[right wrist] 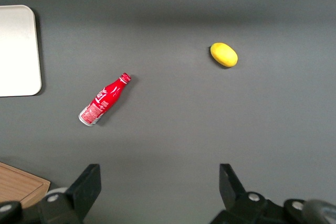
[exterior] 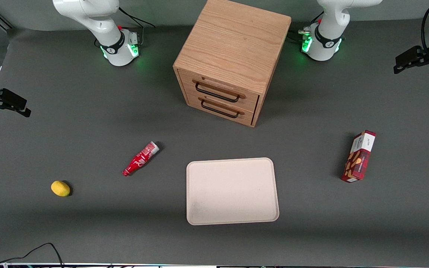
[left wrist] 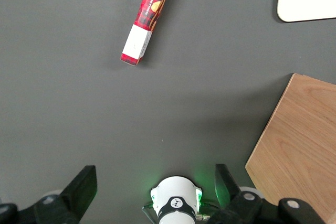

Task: Place red cookie box on tray
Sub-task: 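Move the left gripper down toward the red plaid cookie box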

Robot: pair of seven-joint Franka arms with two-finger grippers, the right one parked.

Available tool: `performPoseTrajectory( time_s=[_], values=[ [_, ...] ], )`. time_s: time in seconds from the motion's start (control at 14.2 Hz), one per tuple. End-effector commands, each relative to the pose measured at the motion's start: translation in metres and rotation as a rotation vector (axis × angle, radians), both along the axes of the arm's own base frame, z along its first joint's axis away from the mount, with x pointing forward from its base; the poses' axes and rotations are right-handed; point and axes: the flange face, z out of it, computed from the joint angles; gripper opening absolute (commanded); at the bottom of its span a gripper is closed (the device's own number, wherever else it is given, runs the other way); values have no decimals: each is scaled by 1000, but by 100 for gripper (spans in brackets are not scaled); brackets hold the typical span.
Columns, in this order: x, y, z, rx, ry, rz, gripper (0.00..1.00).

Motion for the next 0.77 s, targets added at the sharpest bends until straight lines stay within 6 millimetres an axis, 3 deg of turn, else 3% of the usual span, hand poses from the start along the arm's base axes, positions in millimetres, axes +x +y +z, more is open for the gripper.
performPoseTrajectory(
  time_s=[0.0,0.14,0.42,0.56,0.7],
  values=[
    [0,1,6,11,7,2,100],
    [0,7,8,11,1,8,100],
    [5,57,15,-15,-38,-36,100],
    [28,75,-13,-16,-34,-82,100],
    [62,87,-61,-22,-9,-173,100]
  ],
)
